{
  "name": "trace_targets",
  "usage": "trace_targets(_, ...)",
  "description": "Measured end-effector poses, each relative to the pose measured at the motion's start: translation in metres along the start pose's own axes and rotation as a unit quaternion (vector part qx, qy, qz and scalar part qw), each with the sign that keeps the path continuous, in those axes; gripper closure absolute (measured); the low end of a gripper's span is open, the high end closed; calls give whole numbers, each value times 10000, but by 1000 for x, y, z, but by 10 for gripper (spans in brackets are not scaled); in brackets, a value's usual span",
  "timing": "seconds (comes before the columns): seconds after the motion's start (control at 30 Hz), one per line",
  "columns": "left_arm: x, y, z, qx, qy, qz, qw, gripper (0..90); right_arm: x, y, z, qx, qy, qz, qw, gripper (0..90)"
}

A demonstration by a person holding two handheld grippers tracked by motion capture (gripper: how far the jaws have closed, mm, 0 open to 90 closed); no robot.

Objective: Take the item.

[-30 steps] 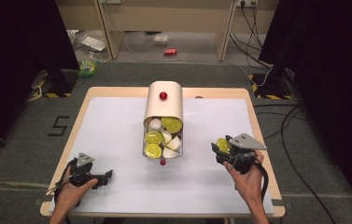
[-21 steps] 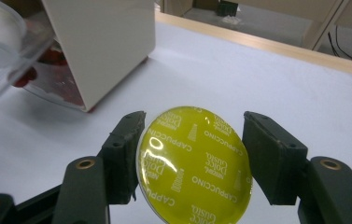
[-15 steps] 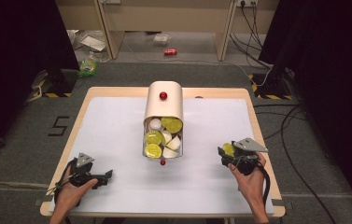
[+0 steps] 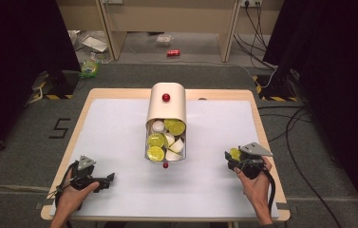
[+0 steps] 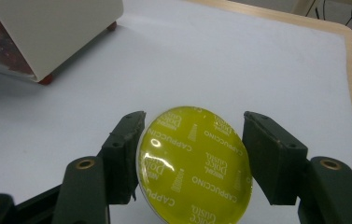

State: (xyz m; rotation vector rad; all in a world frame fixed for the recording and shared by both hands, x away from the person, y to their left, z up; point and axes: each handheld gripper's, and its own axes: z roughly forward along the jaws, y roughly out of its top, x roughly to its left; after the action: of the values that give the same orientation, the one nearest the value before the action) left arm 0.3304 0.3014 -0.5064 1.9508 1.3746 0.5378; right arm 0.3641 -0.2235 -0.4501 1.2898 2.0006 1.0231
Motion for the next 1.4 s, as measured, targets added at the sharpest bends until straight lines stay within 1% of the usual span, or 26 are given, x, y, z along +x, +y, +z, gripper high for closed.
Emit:
trace_targets(0.23,0,0,0,-1,2,-1,10000,7,-4,-3,3,24,-65,1,10000,412)
trace_targets(0.27,0,0,0,-1,2,0,10000,7,-4,-4,3,46,-75,29,10000,411)
trace_targets(0.53,0,0,0,-2,1,-1,10000,7,-5,-9,10,179,-89,-22,9998,411)
trace_targets(0.6,0,0,0,-2,2,0,10000,7,-5,-11,12,235,-81,24,9997,411)
trace_targets(1.03,0,0,0,2,2,2,10000,7,-5,-16,19,402,-64,14,9992,410)
trace_targets(1.4,0,0,0,1,4,3,10000,7,-4,-19,23,517,-29,63,9986,406)
